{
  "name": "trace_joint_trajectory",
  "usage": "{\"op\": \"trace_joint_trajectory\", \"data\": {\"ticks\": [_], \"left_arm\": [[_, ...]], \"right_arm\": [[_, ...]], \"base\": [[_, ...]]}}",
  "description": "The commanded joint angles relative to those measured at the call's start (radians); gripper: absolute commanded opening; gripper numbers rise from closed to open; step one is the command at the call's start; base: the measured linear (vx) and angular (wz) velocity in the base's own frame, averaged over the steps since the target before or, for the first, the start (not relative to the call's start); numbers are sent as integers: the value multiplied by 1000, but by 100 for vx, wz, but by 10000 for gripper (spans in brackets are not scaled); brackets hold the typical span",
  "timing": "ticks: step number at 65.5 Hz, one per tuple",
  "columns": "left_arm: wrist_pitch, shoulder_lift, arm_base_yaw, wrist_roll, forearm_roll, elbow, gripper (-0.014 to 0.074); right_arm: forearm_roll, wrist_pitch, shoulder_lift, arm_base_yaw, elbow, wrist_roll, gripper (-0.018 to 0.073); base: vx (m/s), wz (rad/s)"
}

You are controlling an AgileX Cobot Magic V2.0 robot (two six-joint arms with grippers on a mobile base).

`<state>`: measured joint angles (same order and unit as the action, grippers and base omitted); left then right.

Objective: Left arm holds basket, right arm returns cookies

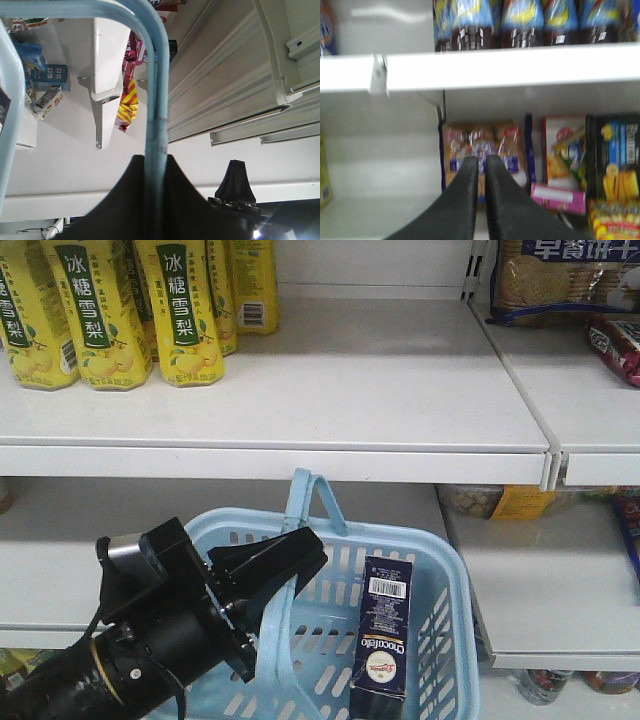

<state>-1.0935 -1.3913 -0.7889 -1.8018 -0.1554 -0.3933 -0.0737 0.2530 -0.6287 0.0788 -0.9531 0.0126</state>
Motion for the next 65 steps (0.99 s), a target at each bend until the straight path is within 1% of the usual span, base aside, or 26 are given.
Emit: {"op": "trace_joint_trajectory", "data": {"ticks": [1, 4, 11, 24, 30, 35, 42, 46, 50, 61, 65], "left_arm": [[-279, 31, 3, 3, 42, -28, -3], [-279, 31, 3, 3, 42, -28, -3], [-279, 31, 3, 3, 42, -28, -3], [-279, 31, 3, 3, 42, -28, -3], [-279, 31, 3, 3, 42, -28, -3], [-279, 31, 3, 3, 42, -28, -3], [-279, 31, 3, 3, 42, -28, -3], [-279, 31, 3, 3, 42, -28, -3], [-279, 31, 3, 3, 42, -28, -3], [-279, 31, 3, 3, 42, -28, -3], [-279, 31, 3, 3, 42, -28, -3]], "right_arm": [[-29, 54, -41, 0, -61, 2, 74], [-46, 94, -51, 0, -66, 2, 107], [-91, 174, -65, 0, -66, 2, 223], [-147, 354, -83, 0, -63, 2, 498], [-166, 407, -87, 0, -62, 2, 572], [-169, 419, -87, 0, -62, 2, 596], [-170, 429, -87, 0, -62, 1, 589], [-171, 444, -87, 0, -62, -20, 587], [-167, 456, -87, -16, -62, -48, 585], [-163, 486, -108, -136, -62, -123, 585], [-163, 501, -128, -195, -62, -151, 585]], "base": [[0, 0], [0, 0], [0, 0], [0, 0], [0, 0], [0, 0], [0, 0], [0, 0], [0, 0], [0, 0], [0, 0]]}}
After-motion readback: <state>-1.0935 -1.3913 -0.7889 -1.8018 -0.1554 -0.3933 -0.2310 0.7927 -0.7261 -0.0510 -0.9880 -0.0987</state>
